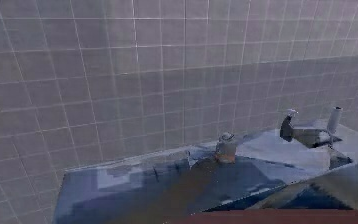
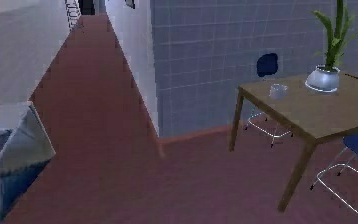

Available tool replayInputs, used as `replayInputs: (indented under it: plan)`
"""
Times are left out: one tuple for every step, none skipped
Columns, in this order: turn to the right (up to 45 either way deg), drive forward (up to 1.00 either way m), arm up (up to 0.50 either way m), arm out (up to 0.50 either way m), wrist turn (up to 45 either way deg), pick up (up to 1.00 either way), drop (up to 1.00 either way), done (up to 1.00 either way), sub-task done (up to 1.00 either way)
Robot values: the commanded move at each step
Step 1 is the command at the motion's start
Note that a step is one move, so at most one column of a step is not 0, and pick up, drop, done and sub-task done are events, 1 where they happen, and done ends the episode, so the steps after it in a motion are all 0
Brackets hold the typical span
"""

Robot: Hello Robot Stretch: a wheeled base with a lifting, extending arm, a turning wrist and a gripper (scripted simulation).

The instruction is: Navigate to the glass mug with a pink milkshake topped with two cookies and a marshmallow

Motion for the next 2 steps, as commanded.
replayInputs:
  plan:
    - [15.0,0.00,0.00,0.00,0.0,0.00,0.00,0.00,0.00]
    - [0.0,0.00,0.00,0.00,0.0,0.00,0.00,1.00,0.00]
